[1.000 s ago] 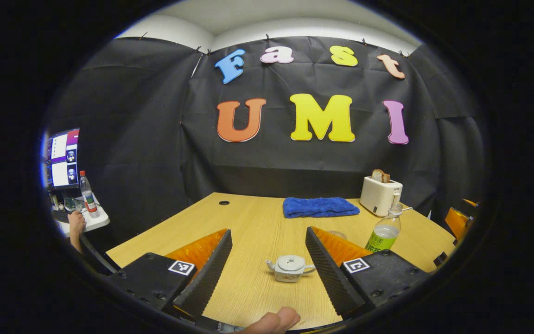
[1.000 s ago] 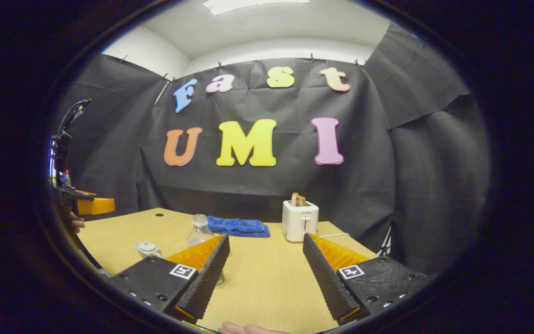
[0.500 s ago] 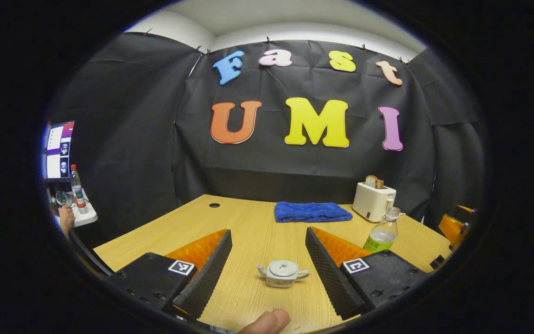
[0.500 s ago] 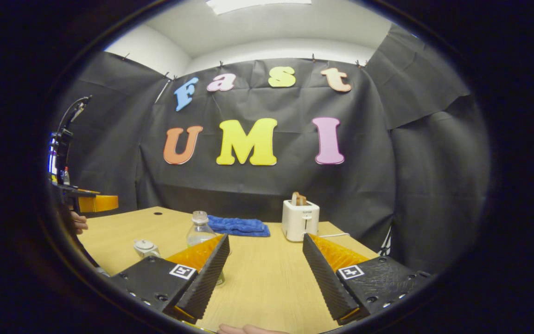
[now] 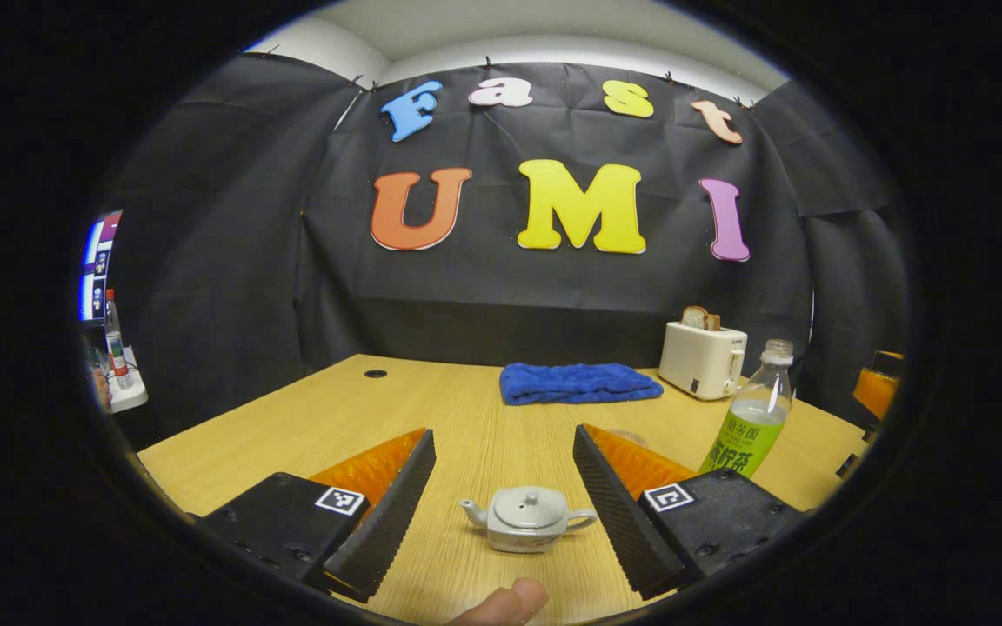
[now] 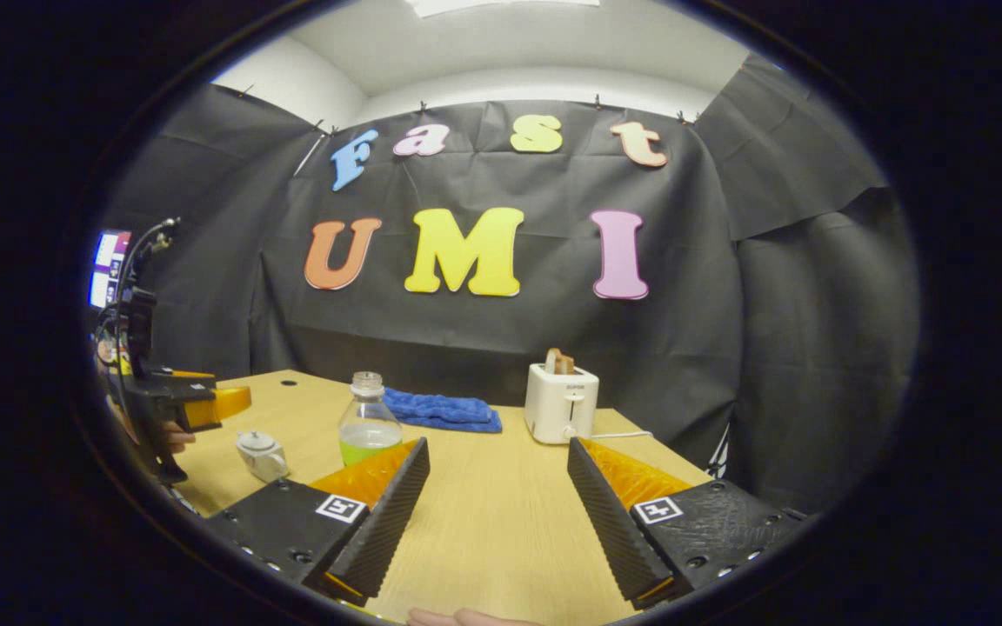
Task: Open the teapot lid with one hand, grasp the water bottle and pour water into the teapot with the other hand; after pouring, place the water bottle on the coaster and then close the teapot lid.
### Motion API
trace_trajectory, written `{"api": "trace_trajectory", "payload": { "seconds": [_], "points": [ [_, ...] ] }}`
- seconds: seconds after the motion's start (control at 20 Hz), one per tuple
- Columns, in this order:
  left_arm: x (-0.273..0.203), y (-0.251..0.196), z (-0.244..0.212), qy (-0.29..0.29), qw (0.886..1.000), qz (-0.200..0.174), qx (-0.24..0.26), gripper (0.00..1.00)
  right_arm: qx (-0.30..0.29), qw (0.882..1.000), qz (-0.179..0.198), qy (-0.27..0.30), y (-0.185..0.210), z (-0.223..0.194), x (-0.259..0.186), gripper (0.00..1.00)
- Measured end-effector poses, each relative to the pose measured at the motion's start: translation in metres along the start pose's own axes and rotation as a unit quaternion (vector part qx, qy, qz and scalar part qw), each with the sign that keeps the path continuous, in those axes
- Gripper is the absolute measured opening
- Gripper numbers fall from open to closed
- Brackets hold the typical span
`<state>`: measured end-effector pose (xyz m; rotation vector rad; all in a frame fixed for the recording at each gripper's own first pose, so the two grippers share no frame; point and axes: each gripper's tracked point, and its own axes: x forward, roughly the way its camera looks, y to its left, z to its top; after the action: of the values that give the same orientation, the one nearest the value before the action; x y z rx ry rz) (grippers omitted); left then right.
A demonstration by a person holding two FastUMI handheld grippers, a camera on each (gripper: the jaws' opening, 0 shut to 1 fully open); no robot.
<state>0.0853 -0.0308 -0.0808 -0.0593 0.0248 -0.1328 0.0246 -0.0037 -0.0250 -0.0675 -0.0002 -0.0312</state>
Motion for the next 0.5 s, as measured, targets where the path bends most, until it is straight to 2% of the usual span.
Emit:
{"api": "trace_trajectory", "payload": {
  "seconds": [0.2, 0.3, 0.45, 0.5],
  "points": [
    [0.013, -0.005, -0.028, 0.025, 0.999, -0.002, 0.020, 0.99, 0.003, 1.000, 0.003, 0.010, 0.003, -0.005, 0.001, 0.95],
    [0.014, -0.018, -0.030, 0.025, 0.999, -0.024, 0.014, 0.97, 0.002, 1.000, 0.004, 0.008, 0.003, -0.004, 0.001, 0.97],
    [0.020, -0.026, -0.036, 0.035, 0.998, -0.046, 0.014, 0.87, -0.001, 1.000, 0.002, 0.002, 0.003, -0.001, -0.001, 0.95],
    [0.021, -0.026, -0.045, 0.051, 0.997, -0.049, 0.017, 0.80, -0.002, 1.000, 0.003, 0.001, 0.004, -0.001, -0.001, 0.95]
  ]
}}
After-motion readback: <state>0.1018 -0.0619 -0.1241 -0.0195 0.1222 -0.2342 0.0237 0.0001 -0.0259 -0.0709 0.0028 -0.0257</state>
